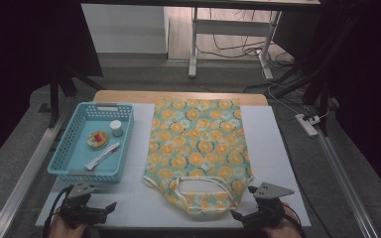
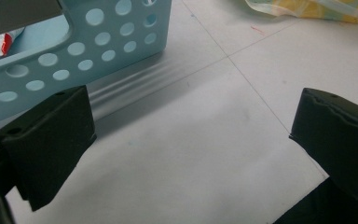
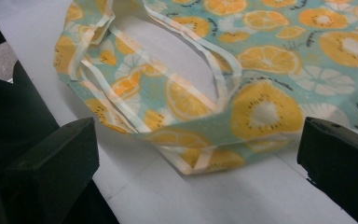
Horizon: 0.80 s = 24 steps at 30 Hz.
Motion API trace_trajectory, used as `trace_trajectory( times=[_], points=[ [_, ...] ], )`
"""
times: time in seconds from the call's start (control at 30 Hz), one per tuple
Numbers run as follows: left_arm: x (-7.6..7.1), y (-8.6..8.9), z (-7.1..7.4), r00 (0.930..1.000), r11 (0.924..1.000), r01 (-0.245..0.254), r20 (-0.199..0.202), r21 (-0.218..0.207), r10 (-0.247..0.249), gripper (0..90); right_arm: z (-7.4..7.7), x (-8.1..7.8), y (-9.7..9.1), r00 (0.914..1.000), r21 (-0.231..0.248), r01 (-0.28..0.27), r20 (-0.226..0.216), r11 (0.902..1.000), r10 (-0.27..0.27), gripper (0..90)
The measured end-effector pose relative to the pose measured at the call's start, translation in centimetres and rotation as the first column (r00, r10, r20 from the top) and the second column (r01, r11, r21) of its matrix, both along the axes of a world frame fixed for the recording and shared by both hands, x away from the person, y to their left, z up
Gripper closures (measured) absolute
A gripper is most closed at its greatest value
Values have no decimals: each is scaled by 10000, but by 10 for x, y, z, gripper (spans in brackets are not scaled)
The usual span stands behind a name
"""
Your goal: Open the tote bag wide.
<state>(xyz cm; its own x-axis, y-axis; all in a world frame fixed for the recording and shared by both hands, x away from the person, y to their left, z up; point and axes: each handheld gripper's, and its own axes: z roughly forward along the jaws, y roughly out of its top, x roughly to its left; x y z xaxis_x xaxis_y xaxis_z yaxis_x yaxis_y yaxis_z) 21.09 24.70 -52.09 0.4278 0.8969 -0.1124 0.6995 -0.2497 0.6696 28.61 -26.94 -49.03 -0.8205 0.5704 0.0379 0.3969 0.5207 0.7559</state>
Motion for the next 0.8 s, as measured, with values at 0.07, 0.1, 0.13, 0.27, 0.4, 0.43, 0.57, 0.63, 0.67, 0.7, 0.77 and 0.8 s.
trace_trajectory(
  times=[0.07, 0.1, 0.13, 0.27, 0.4, 0.43, 0.57, 0.63, 0.67, 0.7, 0.77, 0.8],
  points=[
    [0, 0, 0, 10000, 10000, 16, 6, 7, -16, 0, 0, 0, 4, 9999, -47, -146, 11, 9999, 146, 0],
    [0, -1, 0, 10000, 10000, 49, 10, 44, -49, 0, 0, 1, 6, 9998, -59, -204, -3, 9998, 204, 0],
    [0, -1, 0, 10000, 10000, 75, 21, 59, -75, 0, 0, 1, 9, 9996, -59, -274, -50, 9996, 274, 0],
    [0, 0, 0, 10000, 10000, 87, 18, -1, -87, 0, 1, 0, 19, 9987, 48, -476, -188, 9989, 477, 0],
    [-1, 0, 0, 9999, 9999, 99, 17, -54, -99, 0, 1, 0, 29, 9970, 16, -741, -234, 9973, 741, 0],
    [-1, 0, 0, 9999, 9999, 133, 32, -4, -133, 0, 1, 0, 32, 9958, 2, -877, -269, 9961, 877, 0],
    [0, -1, 0, 9998, 9998, 176, 17, 41, -176, 0, -2, -1, 45, 9910, -295, -1317, -265, 9909, 1309, 0],
    [0, -1, 0, 9998, 9998, 186, 11, 22, -186, 0, -5, 0, 50, 9885, -385, -1479, -375, 9882, 1465, 0],
    [0, -1, 0, 9998, 9998, 189, 6, 16, -189, 0, -6, 0, 53, 9871, -403, -1558, -434, 9870, 1541, 0],
    [-1, -1, 0, 9998, 9998, 196, 5, 18, -197, 0, -7, 0, 55, 9850, -431, -1671, -519, 9850, 1648, 0],
    [-1, -1, 0, 9998, 9998, 216, 13, 33, -216, 0, -10, 0, 61, 9810, -555, -1881, -585, 9806, 1849, 0],
    [-1, -1, 0, 9998, 9998, 216, 13, 33, -216, 0, -12, 0, 64, 9791, -615, -1976, -611, 9783, 1940, 0]
  ],
)
